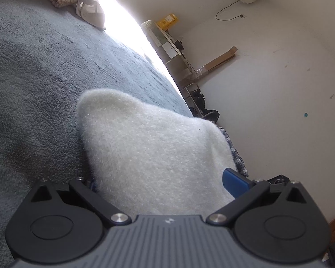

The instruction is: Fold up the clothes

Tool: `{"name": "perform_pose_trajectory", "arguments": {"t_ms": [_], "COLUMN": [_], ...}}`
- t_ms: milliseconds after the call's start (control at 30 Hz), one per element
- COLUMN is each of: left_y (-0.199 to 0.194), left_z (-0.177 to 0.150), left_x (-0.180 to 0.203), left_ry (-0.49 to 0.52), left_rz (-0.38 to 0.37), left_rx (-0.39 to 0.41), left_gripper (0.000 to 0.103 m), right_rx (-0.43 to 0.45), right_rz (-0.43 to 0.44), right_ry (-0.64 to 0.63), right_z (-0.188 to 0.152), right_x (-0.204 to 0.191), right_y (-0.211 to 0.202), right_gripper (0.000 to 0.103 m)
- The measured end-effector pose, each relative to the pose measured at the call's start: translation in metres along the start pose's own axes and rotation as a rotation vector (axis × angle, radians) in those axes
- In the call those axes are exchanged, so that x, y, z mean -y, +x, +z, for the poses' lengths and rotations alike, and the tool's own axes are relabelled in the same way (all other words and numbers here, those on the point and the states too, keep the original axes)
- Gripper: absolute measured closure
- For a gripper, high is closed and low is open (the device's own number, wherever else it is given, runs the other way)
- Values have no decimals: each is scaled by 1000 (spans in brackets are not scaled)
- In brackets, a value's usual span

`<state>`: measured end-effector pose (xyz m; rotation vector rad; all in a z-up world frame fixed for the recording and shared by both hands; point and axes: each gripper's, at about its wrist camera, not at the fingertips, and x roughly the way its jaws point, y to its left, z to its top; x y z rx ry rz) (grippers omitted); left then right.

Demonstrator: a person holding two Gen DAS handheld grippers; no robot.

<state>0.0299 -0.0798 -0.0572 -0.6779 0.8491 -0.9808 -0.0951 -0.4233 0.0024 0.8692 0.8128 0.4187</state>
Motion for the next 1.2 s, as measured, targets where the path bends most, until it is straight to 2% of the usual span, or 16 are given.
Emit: {"name": "perform_pose_trajectory", "arguments": {"t_ms": [133,200,367,500,600,667,700,767,867,1000,1200], "left_y": [4,7,-2,-11,-17,-20,-22,-25,-27,-35,-43], "left_z": [0,-1,-3,-4,-5,-6,-6,-6,-7,-10,-14], "left_x": [0,3,4,5,12,18,20,19,13,4,0], "left_ry": [19,34,-56,-122,-86,-57,-44,-44,-62,-50,-18], "left_rz": [10,30,-50,-121,-127,-128,-128,-122,-113,-88,-111], "left_rx": [-8,-8,35,71,80,86,88,87,75,39,13], "left_gripper": [1,0,0,1,1,1,1,1,1,1,0], "right_rx": [3,4,7,35,71,98,110,134,167,228,317], "right_rz": [41,47,49,110,177,208,204,195,160,90,112], "right_ry": [77,76,43,20,10,7,-13,-52,-122,-281,-425], "right_z": [14,17,17,10,5,2,0,-4,-11,-24,-37], "right_x": [10,10,5,3,5,6,4,0,-10,-29,-32], "right_y": [12,18,23,13,6,2,1,-2,-4,-4,-13], "right_gripper": [1,0,0,1,4,11,14,28,38,42,44]}}
